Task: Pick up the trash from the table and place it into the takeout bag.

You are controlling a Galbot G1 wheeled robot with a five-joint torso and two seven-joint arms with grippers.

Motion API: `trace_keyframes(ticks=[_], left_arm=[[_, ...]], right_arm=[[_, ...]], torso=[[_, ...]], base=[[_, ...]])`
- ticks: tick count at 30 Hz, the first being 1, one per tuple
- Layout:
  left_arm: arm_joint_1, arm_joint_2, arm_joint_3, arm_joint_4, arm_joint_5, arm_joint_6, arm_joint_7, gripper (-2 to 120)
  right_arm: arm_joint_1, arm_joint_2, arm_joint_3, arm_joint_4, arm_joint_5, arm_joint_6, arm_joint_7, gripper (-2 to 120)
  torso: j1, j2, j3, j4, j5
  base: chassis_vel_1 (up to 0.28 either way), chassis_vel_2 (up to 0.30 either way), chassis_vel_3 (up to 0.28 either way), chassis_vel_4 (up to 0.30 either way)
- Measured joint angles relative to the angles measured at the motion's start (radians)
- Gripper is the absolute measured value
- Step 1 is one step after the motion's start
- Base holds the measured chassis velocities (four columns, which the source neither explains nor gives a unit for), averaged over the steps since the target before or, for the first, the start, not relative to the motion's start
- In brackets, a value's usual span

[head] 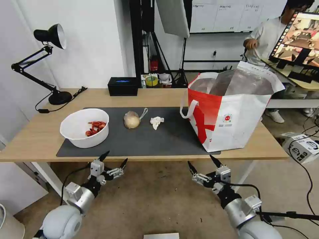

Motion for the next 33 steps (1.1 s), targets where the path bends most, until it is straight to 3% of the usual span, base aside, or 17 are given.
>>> trace_keyframes(ticks=[21, 33], left_arm=[[0.019, -0.027, -0.017, 0.025, 0.001, -0.033, 0.006, 100], [0.028, -0.063, -0.009, -0.01, 0.032, -0.013, 0.004, 100]], right_arm=[[0.045, 0.014, -0.058, -0.036, 0.023, -0.026, 0.006, 100], [0.32, 0.002, -0.202, -0.056, 0.123, -0.174, 0.083, 100]], torso=[[0.0, 0.0, 0.0, -0.0002, 0.0001], [0.0, 0.0, 0.0, 0.0, 0.0001]], base=[[0.0, 0.0, 0.0, 0.0], [0.0, 0.0, 0.0, 0.0]])
